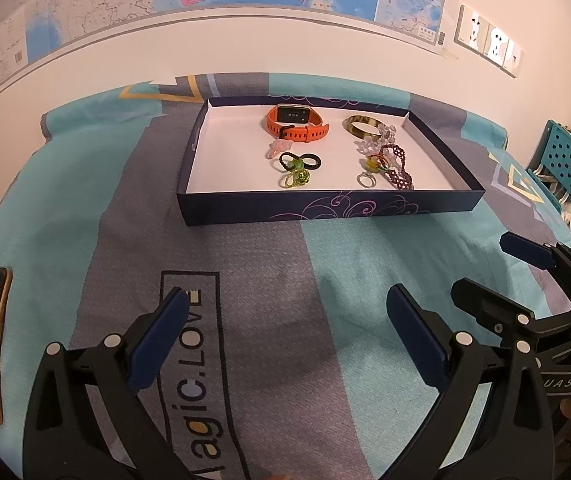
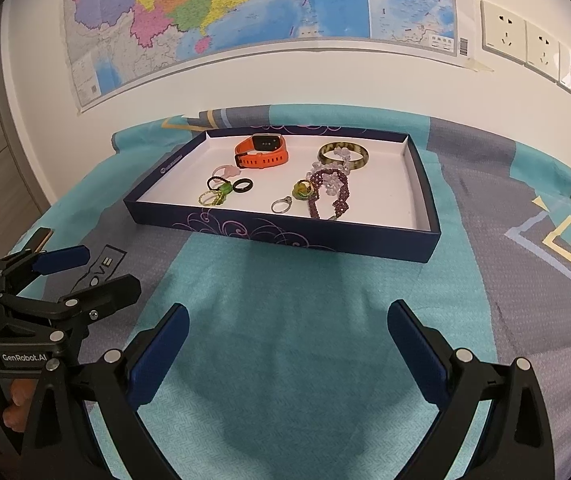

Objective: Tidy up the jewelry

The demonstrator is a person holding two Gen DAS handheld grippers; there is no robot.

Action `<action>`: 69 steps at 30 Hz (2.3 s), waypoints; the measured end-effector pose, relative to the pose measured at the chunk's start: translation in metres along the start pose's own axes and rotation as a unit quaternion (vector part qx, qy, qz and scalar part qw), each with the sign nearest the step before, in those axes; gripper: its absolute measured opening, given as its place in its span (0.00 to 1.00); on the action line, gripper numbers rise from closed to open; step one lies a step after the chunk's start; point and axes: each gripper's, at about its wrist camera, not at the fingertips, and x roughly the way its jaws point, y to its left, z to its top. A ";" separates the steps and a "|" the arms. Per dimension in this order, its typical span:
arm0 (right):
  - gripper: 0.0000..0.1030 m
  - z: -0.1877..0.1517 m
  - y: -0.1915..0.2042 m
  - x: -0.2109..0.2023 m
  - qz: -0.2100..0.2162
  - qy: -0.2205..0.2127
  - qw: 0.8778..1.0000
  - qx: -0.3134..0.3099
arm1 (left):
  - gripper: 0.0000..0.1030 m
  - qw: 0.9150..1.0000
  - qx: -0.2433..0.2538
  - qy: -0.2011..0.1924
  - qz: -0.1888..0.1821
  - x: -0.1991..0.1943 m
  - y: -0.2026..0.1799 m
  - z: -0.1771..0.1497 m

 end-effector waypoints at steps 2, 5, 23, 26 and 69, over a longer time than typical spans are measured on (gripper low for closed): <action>0.93 0.000 0.000 0.000 -0.001 0.000 1.000 0.000 | 0.95 1.000 0.000 0.000 0.000 0.000 0.000 0.000; 0.93 0.000 -0.001 0.000 -0.001 0.000 1.000 0.000 | 0.94 1.000 0.001 0.000 0.001 0.000 -0.001 0.000; 0.93 0.000 -0.002 0.000 0.001 0.004 1.000 0.003 | 0.94 1.000 0.001 0.000 0.002 0.000 0.000 0.002; 0.93 0.000 -0.002 0.000 0.000 0.004 1.000 0.004 | 0.94 1.000 0.001 0.000 0.003 0.000 0.001 0.003; 0.93 -0.004 -0.003 -0.002 0.000 0.009 1.000 0.006 | 0.94 0.999 0.013 -0.025 0.042 -0.012 0.000 -0.001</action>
